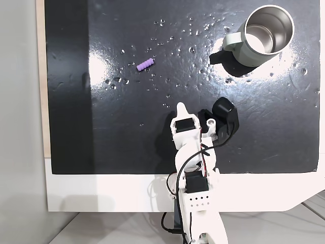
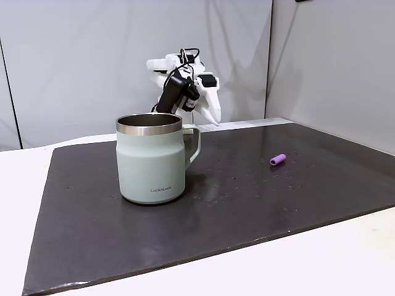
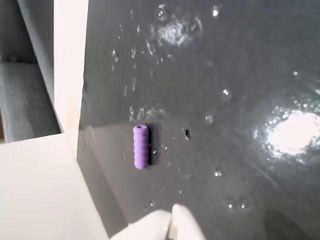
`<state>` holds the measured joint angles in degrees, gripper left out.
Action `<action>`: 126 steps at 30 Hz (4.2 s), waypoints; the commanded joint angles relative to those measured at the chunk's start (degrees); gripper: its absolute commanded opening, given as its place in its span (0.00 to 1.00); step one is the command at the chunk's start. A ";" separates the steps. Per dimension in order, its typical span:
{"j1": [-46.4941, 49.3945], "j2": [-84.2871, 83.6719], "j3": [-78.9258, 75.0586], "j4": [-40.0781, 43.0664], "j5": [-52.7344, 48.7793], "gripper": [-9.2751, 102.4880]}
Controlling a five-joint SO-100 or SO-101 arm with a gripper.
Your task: Grasp a pengrip and put it in the cup.
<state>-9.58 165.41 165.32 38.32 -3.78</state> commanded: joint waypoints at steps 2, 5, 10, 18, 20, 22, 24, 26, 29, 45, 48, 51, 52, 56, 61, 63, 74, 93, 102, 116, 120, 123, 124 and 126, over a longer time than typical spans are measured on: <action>2.29 -19.25 -11.95 -6.59 1.05 0.08; 3.87 -32.08 -18.37 -10.02 1.05 0.08; 4.31 -49.57 -29.53 -11.95 1.14 0.08; 0.44 -60.03 -40.43 -10.28 2.72 0.09; -1.14 -60.38 -41.13 -9.93 3.25 0.09; -2.37 -61.52 -42.54 -9.32 3.60 0.10; -3.08 -63.46 -44.82 -8.53 4.13 0.10; -3.60 -65.74 -47.29 -8.09 4.31 0.10; -4.31 -69.17 -51.68 -6.59 4.39 0.10; -5.63 -85.08 -77.52 14.50 13.89 0.29; -6.42 -87.89 -81.74 17.40 16.08 0.29; -7.38 -89.47 -84.37 19.42 18.46 0.29; -7.73 -90.09 -85.25 20.04 19.34 0.29; -8.88 -93.60 -89.91 22.85 22.24 0.29; -10.37 -97.56 -94.92 25.31 23.91 0.29; -10.72 -99.14 -95.98 25.66 23.91 0.29; -11.87 -115.58 -114.87 37.09 23.73 0.30; -14.85 -119.88 -120.15 43.33 22.85 0.08; -11.34 -112.32 -120.15 46.05 22.94 0.08; 4.66 -101.78 -138.78 66.01 13.62 0.08; 12.92 -96.86 -136.76 66.09 7.91 0.08; 19.42 -94.66 -136.93 66.09 2.90 0.08; 21.36 -94.22 -137.37 66.09 1.23 0.08; 25.14 -94.04 -138.87 66.01 -1.67 0.08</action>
<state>10.37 67.06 29.97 103.54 -1.23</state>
